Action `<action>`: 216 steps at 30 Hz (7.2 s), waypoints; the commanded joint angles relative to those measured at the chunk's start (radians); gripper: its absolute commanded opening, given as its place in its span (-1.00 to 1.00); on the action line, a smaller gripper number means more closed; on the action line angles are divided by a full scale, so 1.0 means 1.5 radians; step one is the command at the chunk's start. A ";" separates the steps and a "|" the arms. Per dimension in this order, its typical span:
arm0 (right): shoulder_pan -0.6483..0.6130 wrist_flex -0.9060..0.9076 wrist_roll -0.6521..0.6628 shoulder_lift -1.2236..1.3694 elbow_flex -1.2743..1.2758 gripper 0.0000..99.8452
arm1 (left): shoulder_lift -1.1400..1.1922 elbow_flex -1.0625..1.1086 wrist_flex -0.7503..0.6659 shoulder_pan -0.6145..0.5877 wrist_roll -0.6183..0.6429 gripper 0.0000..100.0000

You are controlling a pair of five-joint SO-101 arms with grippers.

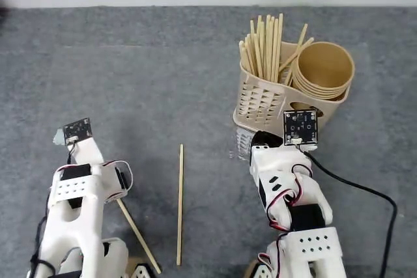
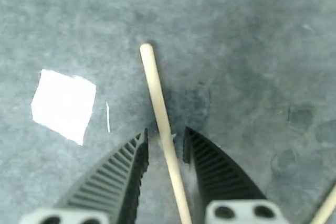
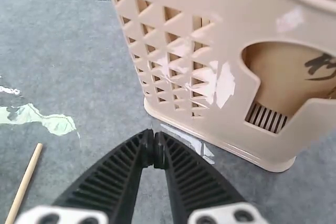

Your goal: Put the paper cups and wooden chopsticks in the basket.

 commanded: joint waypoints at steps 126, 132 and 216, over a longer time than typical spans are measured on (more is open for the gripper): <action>-0.006 0.004 0.014 -0.019 -0.001 -0.98 | 0.551 -1.426 0.036 0.446 0.218 -0.97; -0.006 0.002 0.014 -0.019 -0.001 -0.98 | 0.561 -1.417 0.093 0.462 0.165 -0.97; -0.305 0.367 -0.089 0.617 -0.571 -0.94 | -0.416 0.109 -0.092 0.008 0.073 -0.98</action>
